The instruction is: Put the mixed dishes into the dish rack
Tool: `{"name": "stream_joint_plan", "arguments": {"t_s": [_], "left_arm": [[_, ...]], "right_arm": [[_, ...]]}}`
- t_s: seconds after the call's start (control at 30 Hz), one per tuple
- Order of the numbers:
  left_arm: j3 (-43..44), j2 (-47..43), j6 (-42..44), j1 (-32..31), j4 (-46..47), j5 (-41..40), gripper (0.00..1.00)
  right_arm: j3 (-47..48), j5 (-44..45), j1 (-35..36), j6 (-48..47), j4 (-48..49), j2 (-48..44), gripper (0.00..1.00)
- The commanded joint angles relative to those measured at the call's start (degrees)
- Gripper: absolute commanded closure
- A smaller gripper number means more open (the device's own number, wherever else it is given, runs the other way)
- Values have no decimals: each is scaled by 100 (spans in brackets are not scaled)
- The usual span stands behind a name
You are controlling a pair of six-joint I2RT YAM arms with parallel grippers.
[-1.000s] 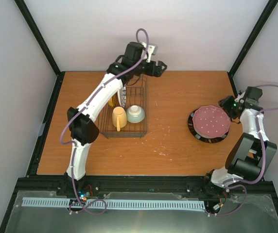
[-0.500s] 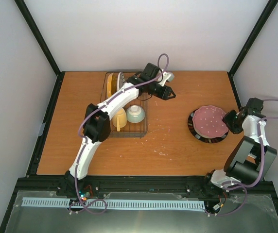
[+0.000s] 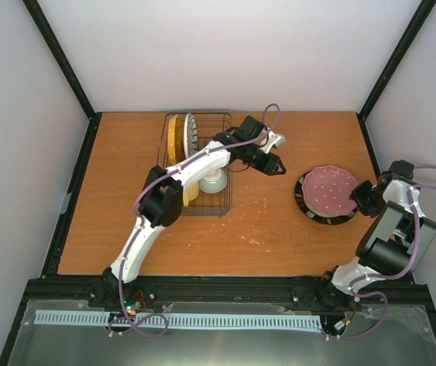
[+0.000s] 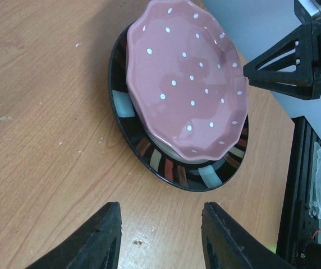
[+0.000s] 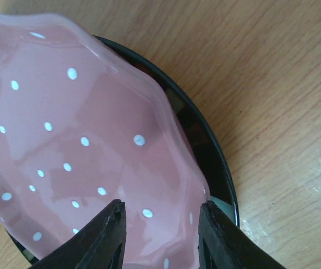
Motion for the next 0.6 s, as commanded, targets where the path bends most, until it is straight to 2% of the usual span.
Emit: {"name": "stream_joint_plan", "arguments": {"t_s": [0.0, 0.57], "left_arm": [[19, -266, 3, 30, 135, 50, 59], [-246, -373, 6, 28, 214, -72, 57]], "right_arm": [[3, 83, -75, -27, -140, 180, 64], [-292, -25, -77, -18, -47, 560, 64]]}}
